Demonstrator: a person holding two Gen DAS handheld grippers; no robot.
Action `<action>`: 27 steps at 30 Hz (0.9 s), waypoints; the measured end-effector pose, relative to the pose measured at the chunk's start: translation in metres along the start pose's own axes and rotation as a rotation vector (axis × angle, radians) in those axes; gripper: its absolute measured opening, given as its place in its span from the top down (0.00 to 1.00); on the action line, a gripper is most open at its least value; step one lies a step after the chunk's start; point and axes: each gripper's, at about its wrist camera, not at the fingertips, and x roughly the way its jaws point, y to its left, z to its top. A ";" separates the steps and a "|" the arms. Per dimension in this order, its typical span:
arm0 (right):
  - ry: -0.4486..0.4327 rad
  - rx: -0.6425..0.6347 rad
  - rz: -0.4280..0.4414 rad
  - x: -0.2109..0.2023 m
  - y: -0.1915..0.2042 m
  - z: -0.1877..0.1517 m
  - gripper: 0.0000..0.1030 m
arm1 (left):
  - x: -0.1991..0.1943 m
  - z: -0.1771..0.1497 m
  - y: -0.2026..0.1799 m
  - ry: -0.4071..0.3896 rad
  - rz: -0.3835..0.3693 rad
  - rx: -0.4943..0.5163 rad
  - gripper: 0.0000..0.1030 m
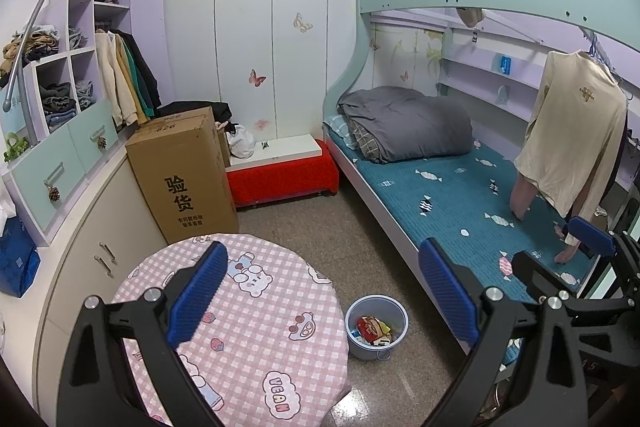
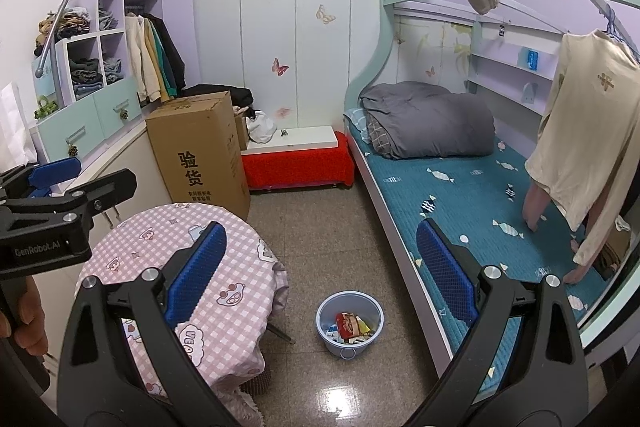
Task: Collect trash
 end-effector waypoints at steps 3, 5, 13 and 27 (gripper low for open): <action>0.000 0.001 -0.001 0.002 -0.001 0.001 0.09 | 0.003 0.001 -0.001 0.003 -0.002 0.003 0.08; 0.001 0.000 -0.001 0.002 -0.001 0.001 0.09 | 0.003 0.001 -0.001 0.002 -0.004 0.003 0.08; 0.010 0.009 0.001 0.006 -0.005 0.002 0.09 | 0.008 0.003 -0.002 0.006 -0.006 0.009 0.08; 0.019 0.005 0.011 0.016 -0.003 0.002 0.09 | 0.014 0.003 0.000 0.014 -0.001 0.011 0.08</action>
